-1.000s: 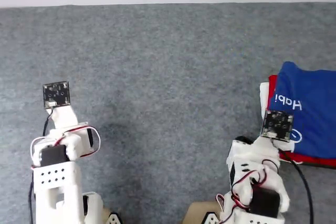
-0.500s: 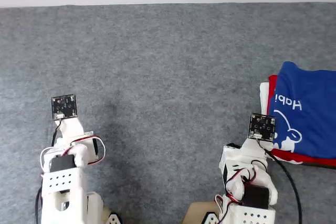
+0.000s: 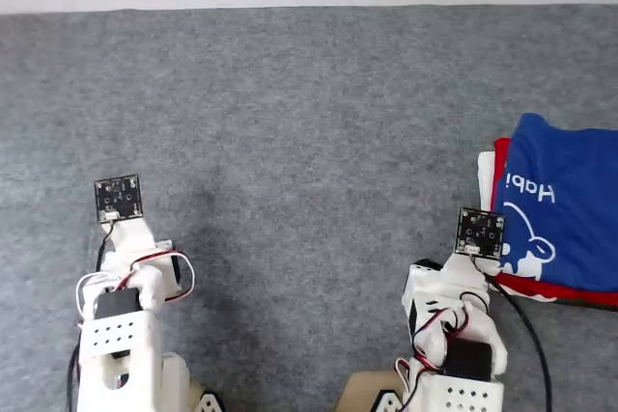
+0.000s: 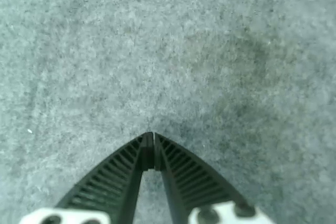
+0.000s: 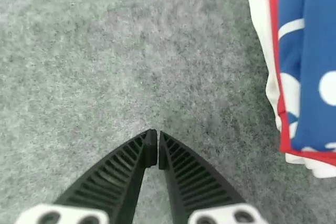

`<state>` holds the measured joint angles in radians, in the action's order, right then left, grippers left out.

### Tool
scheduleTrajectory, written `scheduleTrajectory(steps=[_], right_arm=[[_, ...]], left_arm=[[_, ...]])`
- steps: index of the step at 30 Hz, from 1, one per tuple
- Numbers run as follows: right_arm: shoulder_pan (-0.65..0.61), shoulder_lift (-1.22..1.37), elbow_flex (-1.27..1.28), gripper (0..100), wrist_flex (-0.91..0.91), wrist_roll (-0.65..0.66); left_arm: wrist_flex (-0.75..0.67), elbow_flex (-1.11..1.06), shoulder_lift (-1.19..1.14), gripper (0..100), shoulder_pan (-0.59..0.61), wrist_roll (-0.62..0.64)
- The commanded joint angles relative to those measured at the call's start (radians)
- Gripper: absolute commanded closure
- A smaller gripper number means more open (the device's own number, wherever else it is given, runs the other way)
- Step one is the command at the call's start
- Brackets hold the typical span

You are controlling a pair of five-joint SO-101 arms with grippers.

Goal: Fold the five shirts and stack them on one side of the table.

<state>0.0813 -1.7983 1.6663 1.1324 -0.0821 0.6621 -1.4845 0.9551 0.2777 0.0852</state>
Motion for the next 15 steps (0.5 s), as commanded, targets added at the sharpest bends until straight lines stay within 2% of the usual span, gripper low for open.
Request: scheduleTrajectory(steps=[1,9,15], right_arm=[[-0.005,-0.015,0.017,99.0,-0.007,0.009],[-0.002,-0.015,0.017,99.0,0.122,0.006],[-0.002,-0.015,0.017,99.0,0.128,0.006]], left_arm=[[-0.074,-0.019,0.012,100,-0.005,0.009],[-0.098,-0.022,0.012,100,-0.005,0.003],[-0.098,-0.027,0.011,100,-0.002,-0.02]])
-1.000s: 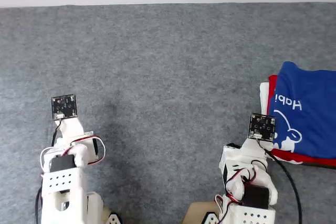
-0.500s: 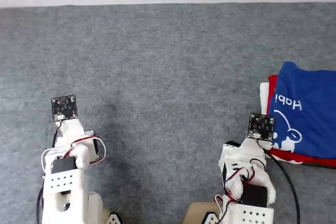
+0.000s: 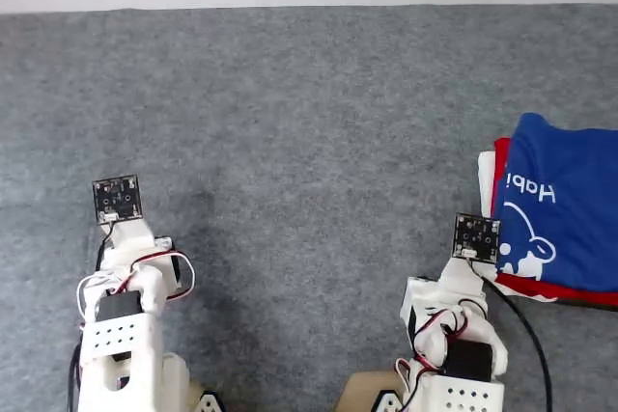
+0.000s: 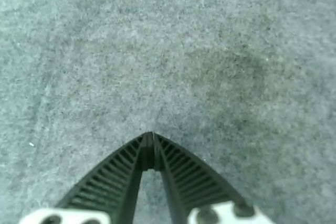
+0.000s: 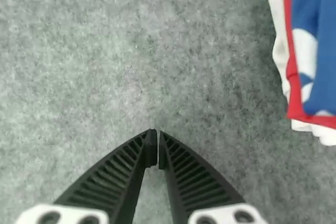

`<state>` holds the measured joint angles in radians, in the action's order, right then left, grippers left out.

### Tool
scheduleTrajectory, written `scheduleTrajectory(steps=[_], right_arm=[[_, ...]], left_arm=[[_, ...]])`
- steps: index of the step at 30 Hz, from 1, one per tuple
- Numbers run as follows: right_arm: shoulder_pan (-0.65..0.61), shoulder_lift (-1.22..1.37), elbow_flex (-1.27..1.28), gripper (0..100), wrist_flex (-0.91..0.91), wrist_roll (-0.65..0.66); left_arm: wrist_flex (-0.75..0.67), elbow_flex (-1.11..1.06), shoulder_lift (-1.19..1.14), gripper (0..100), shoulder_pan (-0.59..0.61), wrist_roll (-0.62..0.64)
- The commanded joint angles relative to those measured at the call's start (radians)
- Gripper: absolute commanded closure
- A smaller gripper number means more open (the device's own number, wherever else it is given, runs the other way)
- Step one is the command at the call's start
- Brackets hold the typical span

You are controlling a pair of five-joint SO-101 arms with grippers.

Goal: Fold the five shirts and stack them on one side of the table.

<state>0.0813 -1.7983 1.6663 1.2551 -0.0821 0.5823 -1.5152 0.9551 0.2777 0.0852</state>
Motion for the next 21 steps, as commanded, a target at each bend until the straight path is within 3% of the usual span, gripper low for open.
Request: scheduleTrajectory(steps=[1,21], right_arm=[[-0.002,-0.015,0.017,99.0,0.005,0.006],[-0.002,-0.015,0.017,99.0,0.005,0.008]], left_arm=[[-0.017,0.004,0.011,100,0.0,-0.032],[-0.018,0.004,0.011,100,0.003,-0.04]])
